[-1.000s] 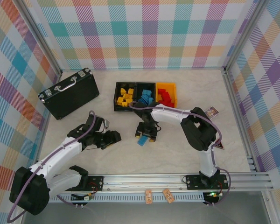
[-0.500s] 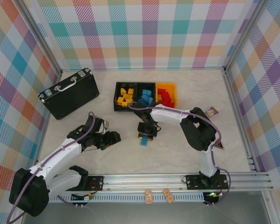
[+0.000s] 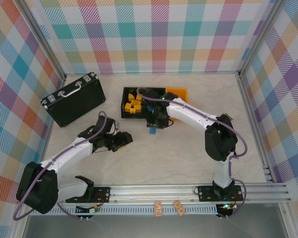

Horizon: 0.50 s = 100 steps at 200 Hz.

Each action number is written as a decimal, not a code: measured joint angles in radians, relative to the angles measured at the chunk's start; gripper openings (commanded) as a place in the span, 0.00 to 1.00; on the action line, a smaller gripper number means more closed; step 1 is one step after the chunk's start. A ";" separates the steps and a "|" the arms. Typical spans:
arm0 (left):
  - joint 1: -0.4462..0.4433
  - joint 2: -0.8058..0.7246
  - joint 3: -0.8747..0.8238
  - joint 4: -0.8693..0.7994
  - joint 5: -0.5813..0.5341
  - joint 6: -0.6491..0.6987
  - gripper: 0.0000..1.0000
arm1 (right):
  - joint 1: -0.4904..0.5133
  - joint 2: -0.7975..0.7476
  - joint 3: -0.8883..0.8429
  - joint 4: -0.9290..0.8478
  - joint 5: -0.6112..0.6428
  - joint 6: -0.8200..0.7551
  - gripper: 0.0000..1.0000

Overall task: Sort the legos into containers by color
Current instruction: Place the lego in the container.

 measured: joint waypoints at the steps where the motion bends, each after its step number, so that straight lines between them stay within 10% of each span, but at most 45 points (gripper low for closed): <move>1: 0.000 0.001 0.001 0.000 0.000 0.000 0.56 | -0.002 0.000 0.003 -0.001 0.000 -0.002 0.26; 100: -0.016 0.103 0.121 0.064 -0.006 -0.007 0.56 | -0.193 0.359 0.613 -0.079 -0.016 -0.164 0.27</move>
